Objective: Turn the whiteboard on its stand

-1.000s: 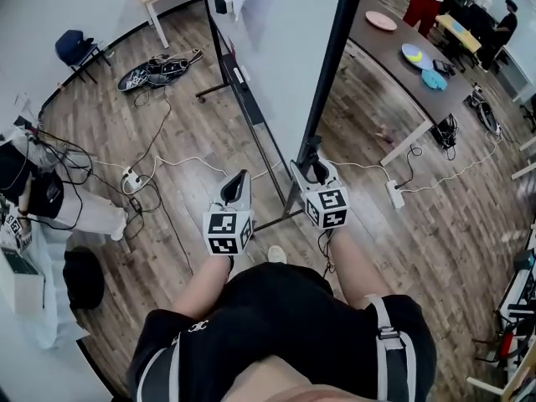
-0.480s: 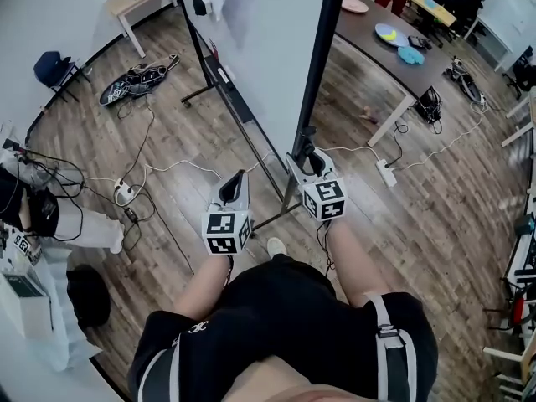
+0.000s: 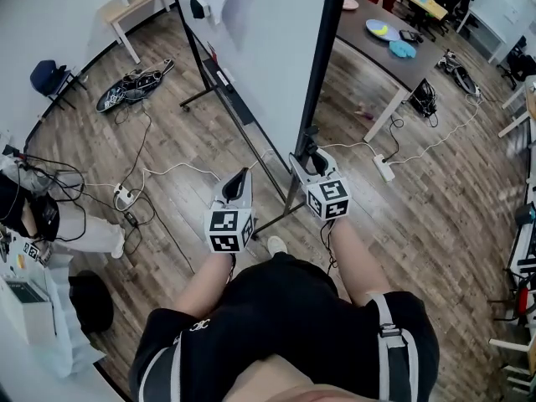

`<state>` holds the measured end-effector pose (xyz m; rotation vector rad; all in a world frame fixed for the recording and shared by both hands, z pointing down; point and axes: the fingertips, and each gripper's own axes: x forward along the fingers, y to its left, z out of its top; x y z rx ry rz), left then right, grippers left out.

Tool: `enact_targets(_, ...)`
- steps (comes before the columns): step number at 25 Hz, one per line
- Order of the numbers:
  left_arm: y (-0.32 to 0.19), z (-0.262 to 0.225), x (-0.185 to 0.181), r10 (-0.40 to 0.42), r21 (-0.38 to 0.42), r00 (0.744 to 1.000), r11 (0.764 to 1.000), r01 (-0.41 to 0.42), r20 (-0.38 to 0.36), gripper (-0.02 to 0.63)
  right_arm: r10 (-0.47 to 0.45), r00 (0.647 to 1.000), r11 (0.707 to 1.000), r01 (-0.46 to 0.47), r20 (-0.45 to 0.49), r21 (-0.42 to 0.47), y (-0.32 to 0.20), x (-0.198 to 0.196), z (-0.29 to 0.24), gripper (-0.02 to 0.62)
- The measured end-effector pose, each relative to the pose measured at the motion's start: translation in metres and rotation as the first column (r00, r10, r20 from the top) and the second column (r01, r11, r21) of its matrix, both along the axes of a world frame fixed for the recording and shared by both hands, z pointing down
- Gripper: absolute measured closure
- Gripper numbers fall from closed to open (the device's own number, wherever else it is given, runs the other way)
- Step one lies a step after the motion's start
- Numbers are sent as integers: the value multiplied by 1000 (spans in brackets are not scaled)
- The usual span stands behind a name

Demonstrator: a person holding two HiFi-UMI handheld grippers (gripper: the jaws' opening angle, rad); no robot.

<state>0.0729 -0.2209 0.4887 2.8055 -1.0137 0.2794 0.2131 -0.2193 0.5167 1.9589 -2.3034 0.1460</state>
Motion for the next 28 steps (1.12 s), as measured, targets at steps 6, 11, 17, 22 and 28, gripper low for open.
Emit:
enact_targets(6, 5, -8, -1, 21, 8, 1000, 1000, -21, -16, 595, 16, 1000, 1000, -16, 4, -25, 4, -1, -1, 399)
enact_targets(11, 15, -8, 1, 51, 0, 998, 999, -51, -27, 595, 86, 996, 996, -86, 20, -27, 15, 1, -5, 397)
enact_targets(17, 31, -3, 8, 94, 6, 995, 996, -94, -35, 595, 156, 988, 985, -157, 15, 67, 58, 5, -31, 396)
enact_targets(22, 46, -2, 13, 132, 14, 991, 991, -132, -36, 595, 236, 972, 957, -234, 8, 171, 97, -1, -77, 528)
enact_targets(28, 63, -8, 6, 151, 32, 988, 988, -150, -40, 595, 298, 954, 940, -291, -12, 179, 129, -23, -87, 589)
